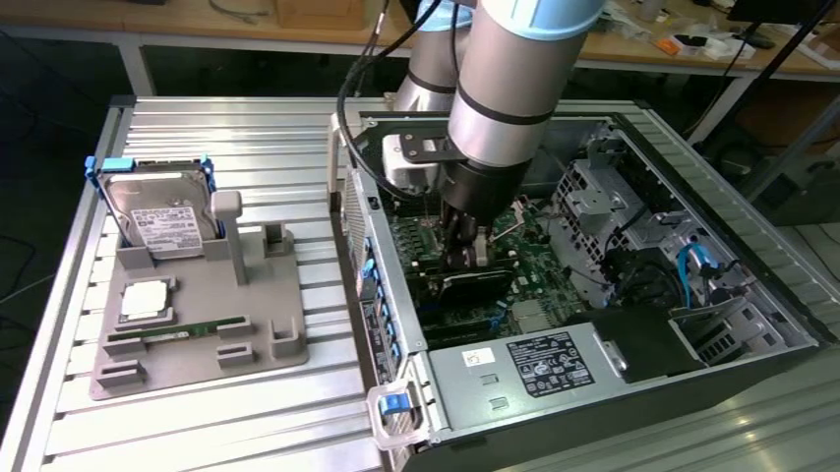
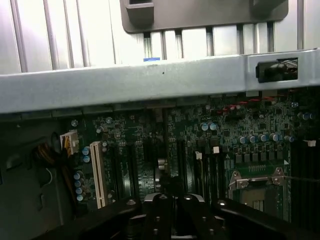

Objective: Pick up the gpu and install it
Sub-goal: 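Press down on the gpu until it lock into place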

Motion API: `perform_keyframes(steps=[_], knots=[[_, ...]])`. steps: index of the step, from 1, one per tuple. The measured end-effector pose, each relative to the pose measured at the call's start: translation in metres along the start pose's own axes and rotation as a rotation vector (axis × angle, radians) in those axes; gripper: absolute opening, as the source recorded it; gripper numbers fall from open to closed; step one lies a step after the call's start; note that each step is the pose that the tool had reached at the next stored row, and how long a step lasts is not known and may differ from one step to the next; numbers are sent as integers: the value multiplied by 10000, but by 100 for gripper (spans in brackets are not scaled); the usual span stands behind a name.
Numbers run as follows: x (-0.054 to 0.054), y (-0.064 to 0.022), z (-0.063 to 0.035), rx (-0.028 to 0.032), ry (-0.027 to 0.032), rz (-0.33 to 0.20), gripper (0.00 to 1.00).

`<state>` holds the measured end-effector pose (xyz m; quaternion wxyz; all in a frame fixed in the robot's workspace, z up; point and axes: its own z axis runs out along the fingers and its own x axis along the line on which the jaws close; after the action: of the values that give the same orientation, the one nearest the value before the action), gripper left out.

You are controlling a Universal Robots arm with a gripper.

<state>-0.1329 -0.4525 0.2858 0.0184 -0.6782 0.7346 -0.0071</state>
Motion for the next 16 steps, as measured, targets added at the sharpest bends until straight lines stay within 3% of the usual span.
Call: perform_keyframes(steps=[8, 16], knots=[[-20, -258, 25, 0, 0, 0, 11], [-18, -277, 170, -5, 10, 0, 11]])
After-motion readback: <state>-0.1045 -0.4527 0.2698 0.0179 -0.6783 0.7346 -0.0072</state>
